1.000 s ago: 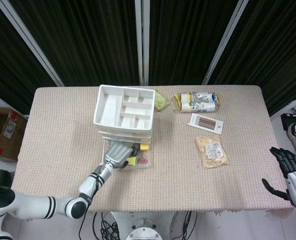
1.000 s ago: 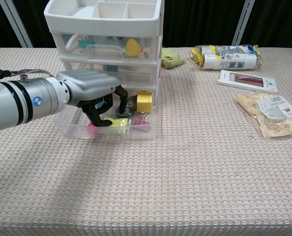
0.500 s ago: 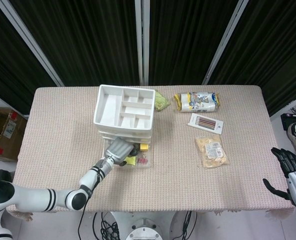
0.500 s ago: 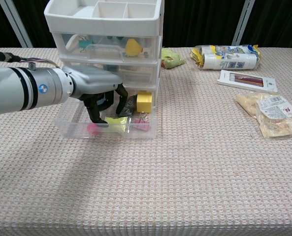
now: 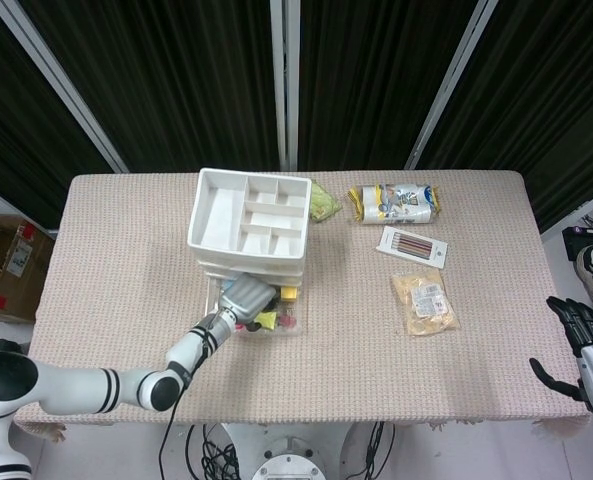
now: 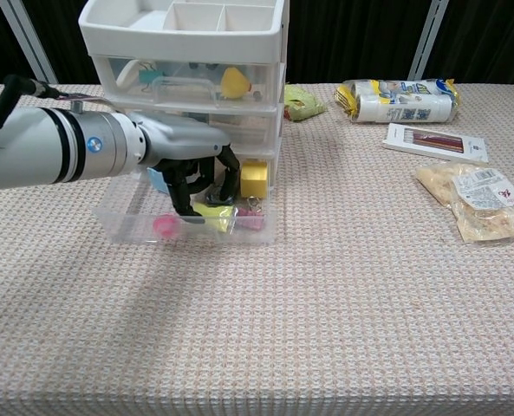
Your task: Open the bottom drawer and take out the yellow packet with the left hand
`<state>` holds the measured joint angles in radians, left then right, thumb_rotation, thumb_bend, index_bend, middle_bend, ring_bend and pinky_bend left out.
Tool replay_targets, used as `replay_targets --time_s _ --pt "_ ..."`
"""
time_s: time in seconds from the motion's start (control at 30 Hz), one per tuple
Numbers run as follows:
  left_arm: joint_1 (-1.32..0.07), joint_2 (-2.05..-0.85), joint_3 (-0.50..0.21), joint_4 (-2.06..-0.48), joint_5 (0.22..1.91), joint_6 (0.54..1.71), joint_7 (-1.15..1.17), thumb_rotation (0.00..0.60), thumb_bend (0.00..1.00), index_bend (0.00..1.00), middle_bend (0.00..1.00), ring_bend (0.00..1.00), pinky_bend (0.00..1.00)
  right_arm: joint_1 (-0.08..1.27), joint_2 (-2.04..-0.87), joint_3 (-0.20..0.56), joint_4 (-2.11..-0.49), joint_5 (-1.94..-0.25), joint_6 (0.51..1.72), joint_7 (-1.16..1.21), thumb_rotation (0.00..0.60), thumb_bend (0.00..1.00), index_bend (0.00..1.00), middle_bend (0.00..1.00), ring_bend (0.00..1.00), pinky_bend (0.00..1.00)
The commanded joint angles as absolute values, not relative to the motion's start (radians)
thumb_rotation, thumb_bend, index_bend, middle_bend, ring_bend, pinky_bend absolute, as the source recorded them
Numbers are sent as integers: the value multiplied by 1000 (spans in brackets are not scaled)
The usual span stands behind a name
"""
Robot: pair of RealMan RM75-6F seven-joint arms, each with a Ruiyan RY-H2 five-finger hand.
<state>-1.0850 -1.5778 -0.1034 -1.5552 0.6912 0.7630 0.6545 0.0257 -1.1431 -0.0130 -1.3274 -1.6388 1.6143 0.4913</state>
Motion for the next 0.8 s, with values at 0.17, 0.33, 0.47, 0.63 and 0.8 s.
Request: replay_targets --time_s 0.17,0.33,0.47,0.63,0.8 --pt "-1100 -1595 -88 -1535 682 760 636 600 62 449 785 904 1000 25 -1146 -13 -1322 -1636 1610 496 600 212 0 87 0 10" --pt "-1106 -1607 -80 -1523 685 766 624 600 61 458 786 904 1000 25 -1147 -13 -1320 -1635 1606 497 600 213 0 87 0 10" --pt "-1107 -1615 -79 -1514 695 767 605 600 67 474 788 904 1000 24 -1146 -13 -1322 -1635 1607 495 600 213 0 87 0 10" --pt "-1105 -1614 -73 -1510 717 760 582 600 190 525 788 904 1000 22 -1145 -12 -1323 -1633 1607 495 600 213 0 87 0 10" --pt "-1097 -1611 -65 -1514 752 768 561 600 304 591 790 904 1000 22 -1144 -12 -1324 -1636 1610 494 600 213 0 87 0 10"
